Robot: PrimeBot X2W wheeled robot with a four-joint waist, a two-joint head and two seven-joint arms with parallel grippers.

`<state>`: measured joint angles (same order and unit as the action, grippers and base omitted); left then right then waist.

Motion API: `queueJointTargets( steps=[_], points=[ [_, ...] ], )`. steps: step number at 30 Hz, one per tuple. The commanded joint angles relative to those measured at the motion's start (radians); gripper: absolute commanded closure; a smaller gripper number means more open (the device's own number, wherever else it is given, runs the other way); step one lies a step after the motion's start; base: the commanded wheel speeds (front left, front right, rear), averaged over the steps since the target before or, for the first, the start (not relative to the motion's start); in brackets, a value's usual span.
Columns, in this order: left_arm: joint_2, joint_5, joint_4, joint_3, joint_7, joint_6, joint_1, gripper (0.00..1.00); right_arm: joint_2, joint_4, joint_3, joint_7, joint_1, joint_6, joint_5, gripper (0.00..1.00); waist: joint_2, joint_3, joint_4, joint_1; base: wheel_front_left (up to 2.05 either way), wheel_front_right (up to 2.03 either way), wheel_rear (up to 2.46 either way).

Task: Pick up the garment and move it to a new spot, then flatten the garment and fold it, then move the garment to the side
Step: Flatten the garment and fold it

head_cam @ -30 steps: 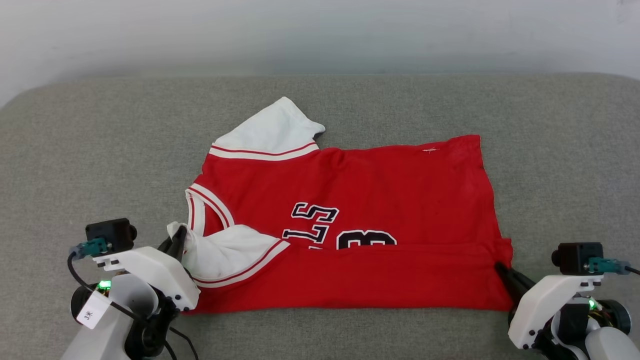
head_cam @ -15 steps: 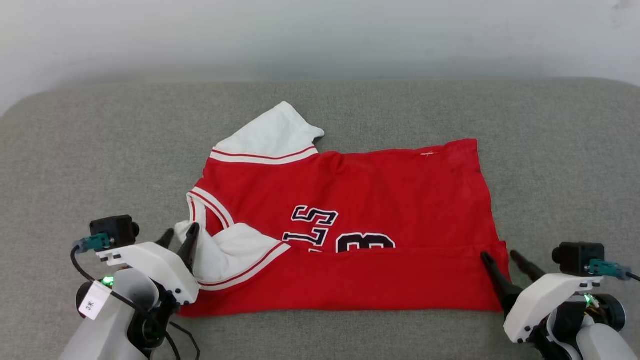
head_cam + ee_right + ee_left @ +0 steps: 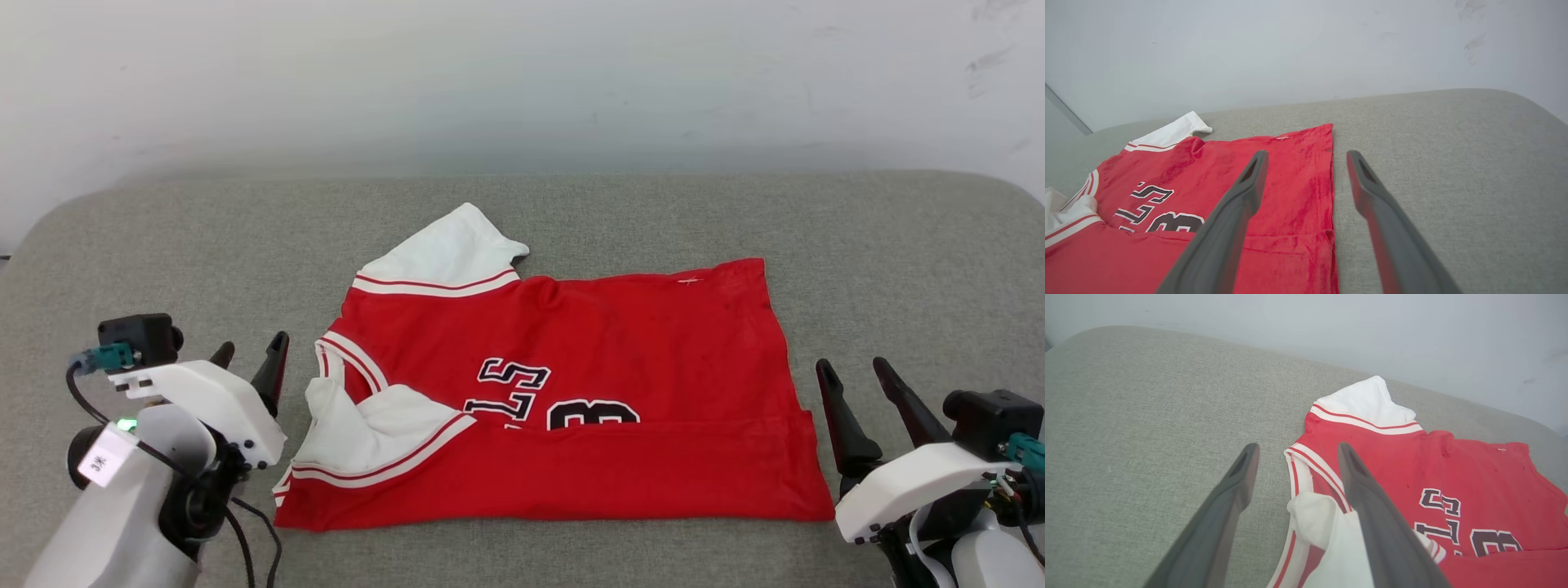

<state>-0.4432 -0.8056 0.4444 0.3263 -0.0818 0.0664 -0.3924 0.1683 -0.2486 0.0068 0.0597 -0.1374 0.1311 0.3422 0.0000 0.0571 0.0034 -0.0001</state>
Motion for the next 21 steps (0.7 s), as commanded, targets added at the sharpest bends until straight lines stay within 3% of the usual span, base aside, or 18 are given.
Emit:
queueJointTargets(
  steps=[1,6,13,21],
  points=[
    [-0.017,-0.011,-0.015,0.004,-0.035,0.005,0.014,0.0,-0.009,0.016,-0.007,-0.005,0.012,-0.001,-0.006,0.0,0.0,-0.003,-0.003,0.0001,0.0,0.0,0.0],
    [-0.097,-0.086,-0.131,0.009,-0.275,0.022,0.056,0.0,-0.042,0.087,-0.022,-0.033,0.05,-0.001,-0.031,0.0,0.0,-0.005,-0.015,0.0001,0.0,0.0,0.0],
    [-0.147,-0.183,-0.294,0.016,-0.51,0.105,0.147,0.0,-0.07,0.135,-0.033,-0.056,0.07,-0.001,-0.039,0.0,0.0,0.015,-0.035,0.0001,0.0,0.0,0.0],
    [-0.165,-0.15,-0.285,0.049,-0.564,0.18,0.186,0.0,-0.086,0.146,-0.027,-0.066,0.048,-0.001,-0.023,0.0,0.0,0.058,-0.068,0.0001,0.0,0.0,0.0]
  ],
)
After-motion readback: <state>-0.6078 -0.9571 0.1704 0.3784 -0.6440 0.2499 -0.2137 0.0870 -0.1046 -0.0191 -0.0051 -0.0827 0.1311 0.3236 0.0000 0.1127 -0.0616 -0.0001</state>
